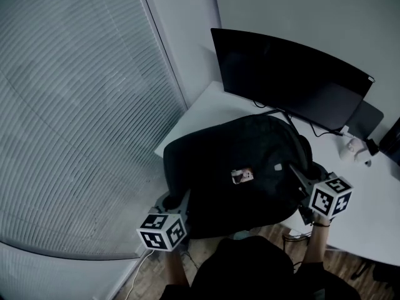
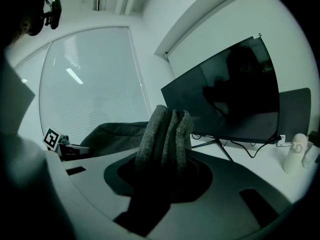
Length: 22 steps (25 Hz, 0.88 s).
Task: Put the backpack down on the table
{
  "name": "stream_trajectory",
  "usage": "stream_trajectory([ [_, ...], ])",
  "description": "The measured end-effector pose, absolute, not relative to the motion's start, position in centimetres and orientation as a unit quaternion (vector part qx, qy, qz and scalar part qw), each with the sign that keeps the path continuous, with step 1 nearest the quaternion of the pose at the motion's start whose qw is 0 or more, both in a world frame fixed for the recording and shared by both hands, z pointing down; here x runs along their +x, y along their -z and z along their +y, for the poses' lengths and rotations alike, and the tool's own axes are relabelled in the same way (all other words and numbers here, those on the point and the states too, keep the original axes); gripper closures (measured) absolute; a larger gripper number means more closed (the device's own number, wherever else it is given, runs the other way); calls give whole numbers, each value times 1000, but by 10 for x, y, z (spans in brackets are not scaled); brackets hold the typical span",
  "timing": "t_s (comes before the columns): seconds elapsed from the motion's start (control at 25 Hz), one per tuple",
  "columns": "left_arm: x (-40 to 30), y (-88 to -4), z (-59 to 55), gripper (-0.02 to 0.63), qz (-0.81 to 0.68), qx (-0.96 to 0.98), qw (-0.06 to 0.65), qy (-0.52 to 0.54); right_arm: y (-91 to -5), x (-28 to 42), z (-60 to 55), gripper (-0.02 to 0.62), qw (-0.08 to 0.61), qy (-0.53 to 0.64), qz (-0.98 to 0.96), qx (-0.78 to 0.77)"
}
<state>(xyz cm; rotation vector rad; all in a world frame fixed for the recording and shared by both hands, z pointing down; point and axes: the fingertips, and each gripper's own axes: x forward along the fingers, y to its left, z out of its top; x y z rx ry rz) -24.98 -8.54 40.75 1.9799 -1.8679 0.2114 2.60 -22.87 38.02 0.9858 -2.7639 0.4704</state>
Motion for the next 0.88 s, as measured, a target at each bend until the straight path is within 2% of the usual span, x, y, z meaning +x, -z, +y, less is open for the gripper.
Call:
stream_trajectory([
  [0.6,-294,-431,-196,532,-638,741,193,-80,-403,-5,-314,486,71,-158,-912,372],
  [0.88,-293,-439,-232,532,-611,754,214,-108,-419,2,-332,486,73,-190,-894,398],
])
